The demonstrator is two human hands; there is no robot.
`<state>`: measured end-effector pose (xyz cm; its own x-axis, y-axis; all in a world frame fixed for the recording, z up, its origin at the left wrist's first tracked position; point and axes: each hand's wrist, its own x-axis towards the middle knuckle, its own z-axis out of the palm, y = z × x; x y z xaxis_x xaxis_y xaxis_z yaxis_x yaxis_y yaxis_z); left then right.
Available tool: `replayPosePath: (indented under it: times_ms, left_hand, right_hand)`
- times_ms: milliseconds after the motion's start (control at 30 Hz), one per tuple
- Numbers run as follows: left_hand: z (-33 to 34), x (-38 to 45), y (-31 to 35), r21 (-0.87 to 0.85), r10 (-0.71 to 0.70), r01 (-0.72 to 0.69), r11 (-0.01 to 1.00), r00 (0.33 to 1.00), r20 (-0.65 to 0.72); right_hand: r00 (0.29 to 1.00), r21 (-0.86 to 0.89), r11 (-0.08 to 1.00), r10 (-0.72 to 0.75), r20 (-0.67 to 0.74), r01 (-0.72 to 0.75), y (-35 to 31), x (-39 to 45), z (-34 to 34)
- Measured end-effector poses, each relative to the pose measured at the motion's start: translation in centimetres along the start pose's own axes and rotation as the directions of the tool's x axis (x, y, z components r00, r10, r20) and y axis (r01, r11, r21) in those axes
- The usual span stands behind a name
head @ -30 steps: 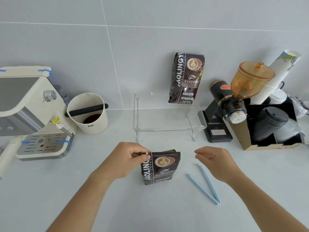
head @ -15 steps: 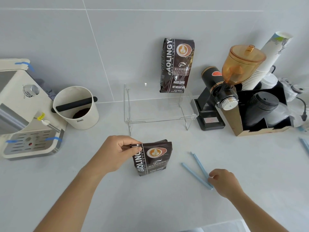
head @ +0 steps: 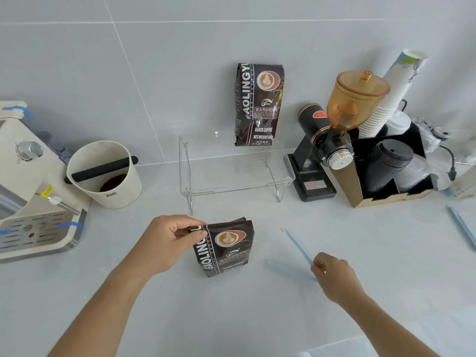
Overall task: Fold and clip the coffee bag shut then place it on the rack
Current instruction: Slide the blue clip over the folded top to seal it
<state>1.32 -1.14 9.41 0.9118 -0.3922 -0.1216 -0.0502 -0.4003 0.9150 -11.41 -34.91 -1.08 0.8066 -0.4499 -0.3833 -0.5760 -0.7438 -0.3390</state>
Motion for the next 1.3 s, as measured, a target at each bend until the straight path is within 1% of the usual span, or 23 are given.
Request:
replayPosePath:
  times_ms: [100, 200, 400, 500, 600, 767, 900, 1100, 1167, 1300]
  left_hand:
    - [0.1, 0.2, -0.4, -0.004, -0.017, 0.017, 1.000, 1.000, -0.003]
    - [0.2, 0.3, -0.5, 0.011, -0.017, 0.017, 1.000, 1.000, -0.003]
    - [0.1, 0.4, -0.5, -0.017, -0.023, 0.023, 1.000, 1.000, 0.001]
    - [0.1, 0.4, -0.6, 0.005, -0.047, 0.047, 0.999, 0.999, 0.022]
    - [0.3, 0.3, -0.6, 0.027, -0.042, 0.042, 0.999, 0.999, 0.007]
    - [0.8, -0.1, -0.4, 0.082, -0.012, 0.013, 0.997, 1.000, -0.010]
    - [1.1, -0.4, -0.4, -0.034, -0.026, 0.025, 0.999, 0.999, -0.030]
    - [1.6, -0.7, -0.9, -0.268, -0.087, 0.042, 0.963, 0.983, -0.160]
    - [1.9, -0.8, -1.1, -0.307, -0.100, 0.034, 0.951, 0.975, -0.200]
    - [2.7, -0.9, -1.2, -0.325, -0.116, 0.026, 0.945, 0.959, -0.259]
  right_hand:
    - [0.996, 0.048, 0.995, -0.080, -0.045, 0.082, -1.1, -0.5, -1.8]
    - [0.984, 0.191, 0.967, -0.154, -0.090, 0.169, -2.4, -1.1, -4.3]
    - [0.963, 0.427, 0.868, -0.185, -0.196, 0.254, -5.5, -1.9, -9.5]
    - [0.948, 0.493, 0.813, -0.231, -0.218, 0.311, -7.1, -2.5, -11.4]
    - [0.926, 0.503, 0.777, -0.310, -0.216, 0.378, -9.2, -3.2, -12.2]
    - [0.868, 0.465, 0.736, -0.454, -0.201, 0.493, -13.0, -3.7, -11.9]
    - [0.860, 0.434, 0.753, -0.495, -0.124, 0.496, -15.2, -3.3, -10.9]
    - [0.860, 0.427, 0.772, -0.509, -0.031, 0.472, -16.6, -2.9, -9.6]
    - [0.851, 0.416, 0.772, -0.526, -0.009, 0.482, -16.9, -2.7, -9.5]
    - [0.840, 0.412, 0.779, -0.540, 0.058, 0.473, -16.8, -2.4, -9.3]
